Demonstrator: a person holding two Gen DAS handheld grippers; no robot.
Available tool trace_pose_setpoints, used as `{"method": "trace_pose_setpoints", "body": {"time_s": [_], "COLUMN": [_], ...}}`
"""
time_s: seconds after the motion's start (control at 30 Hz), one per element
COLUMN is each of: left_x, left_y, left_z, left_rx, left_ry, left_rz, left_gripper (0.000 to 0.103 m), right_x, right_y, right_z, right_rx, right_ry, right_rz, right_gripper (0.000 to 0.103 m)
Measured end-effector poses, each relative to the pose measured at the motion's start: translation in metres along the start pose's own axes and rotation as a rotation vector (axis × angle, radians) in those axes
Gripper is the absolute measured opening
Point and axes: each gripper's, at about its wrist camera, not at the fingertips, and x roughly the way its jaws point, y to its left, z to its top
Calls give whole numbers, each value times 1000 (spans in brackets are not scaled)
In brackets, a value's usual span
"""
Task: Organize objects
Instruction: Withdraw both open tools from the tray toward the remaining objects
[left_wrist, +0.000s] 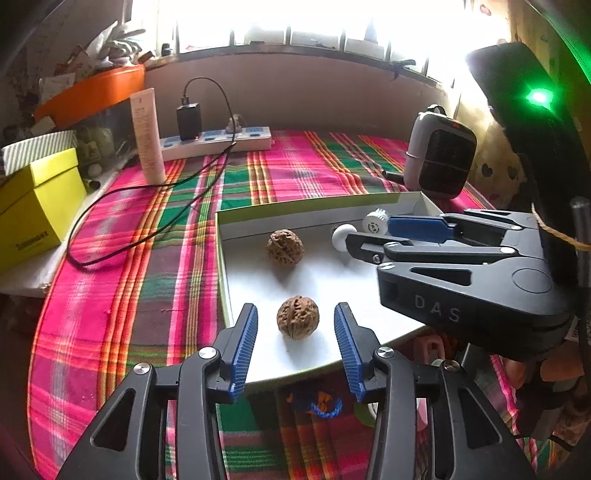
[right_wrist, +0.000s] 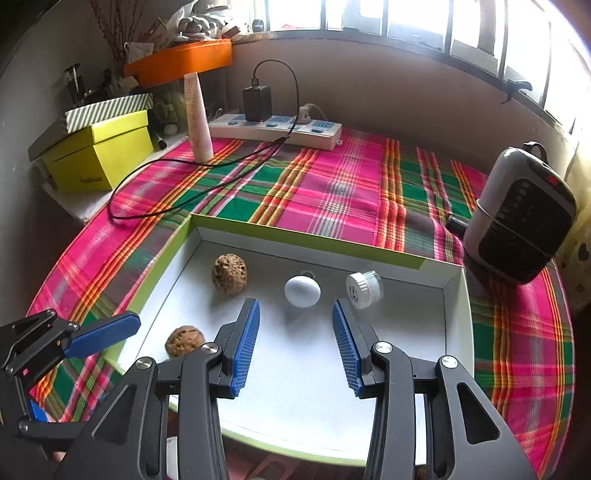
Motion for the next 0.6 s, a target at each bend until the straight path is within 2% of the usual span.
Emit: {"method": "trace_pose_setpoints", "body": {"time_s": [0.23, 0.33, 0.6], "left_x": [-13, -24, -38], "left_y": [1, -2, 1], "left_z": [-8, -13, -25], "left_rx": [-3, 15, 3], "left_ry": [-17, -53, -61], "left_rz": [5, 42, 18], "left_gripper": [42, 42, 42], "right_x": [-19, -29, -51], "right_y": [-1, -1, 2], "right_z": [-13, -20, -41], "right_rx": [34, 46, 56], "right_ry": [-33, -48, -76], "right_rz": [-1, -5, -27], "right_gripper": [43, 43, 43]}}
